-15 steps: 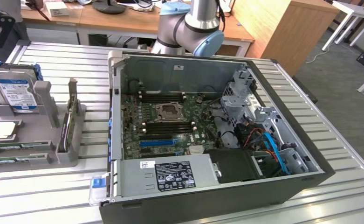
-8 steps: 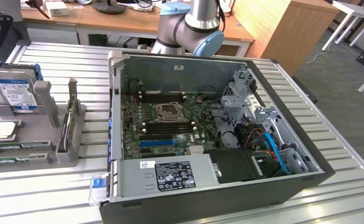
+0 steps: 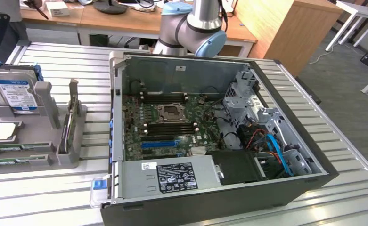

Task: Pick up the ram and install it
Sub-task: 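Pick up the ram and move it above insertion slot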

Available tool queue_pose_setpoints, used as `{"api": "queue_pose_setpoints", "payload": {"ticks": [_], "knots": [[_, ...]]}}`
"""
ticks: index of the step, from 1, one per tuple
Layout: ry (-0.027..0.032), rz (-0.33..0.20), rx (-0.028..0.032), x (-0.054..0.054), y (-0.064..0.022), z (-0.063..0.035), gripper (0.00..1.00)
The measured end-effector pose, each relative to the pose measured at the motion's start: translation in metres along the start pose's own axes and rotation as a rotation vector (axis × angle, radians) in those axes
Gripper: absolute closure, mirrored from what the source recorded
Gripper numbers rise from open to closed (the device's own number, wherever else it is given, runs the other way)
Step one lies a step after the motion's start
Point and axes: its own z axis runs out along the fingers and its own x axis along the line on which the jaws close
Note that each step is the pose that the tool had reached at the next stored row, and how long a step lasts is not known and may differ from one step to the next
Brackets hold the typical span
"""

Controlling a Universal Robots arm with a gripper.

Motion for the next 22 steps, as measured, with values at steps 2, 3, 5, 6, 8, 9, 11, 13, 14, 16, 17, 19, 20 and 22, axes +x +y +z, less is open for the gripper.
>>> {"api": "queue_pose_setpoints", "payload": {"ticks": [2,3,5,6,8,9,11,13,14,16,17,19,20,22], "knots": [[0.0021,-0.038,-0.0003,0.0000,0.0000,0.0002,0.90],[0.0032,-0.055,-0.0004,0.0000,0.0000,0.0003,0.90],[0.0053,-0.091,-0.0008,0.0000,0.0000,0.0004,0.90],[0.0065,-0.110,-0.0011,0.0000,0.0000,0.0005,0.90],[0.0086,-0.146,-0.0015,0.0000,0.0000,0.0007,0.90],[0.0097,-0.164,-0.0016,0.0000,0.0000,0.0008,0.90],[0.0116,-0.200,-0.0016,0.0000,0.0000,0.0011,0.90],[0.0136,-0.236,-0.0016,0.0000,-0.0001,0.0014,0.90],[0.0146,-0.255,-0.0017,0.0000,0.0000,0.0015,0.90],[0.0166,-0.291,-0.0017,0.0000,-0.0001,0.0018,0.90],[0.0177,-0.309,-0.0018,0.0000,-0.0001,0.0019,0.90],[0.0195,-0.345,-0.0018,0.0000,-0.0001,0.0022,0.90],[0.0207,-0.364,-0.0019,0.0000,-0.0001,0.0022,0.90],[0.0226,-0.400,-0.0020,0.0000,-0.0001,0.0024,0.90]]}}
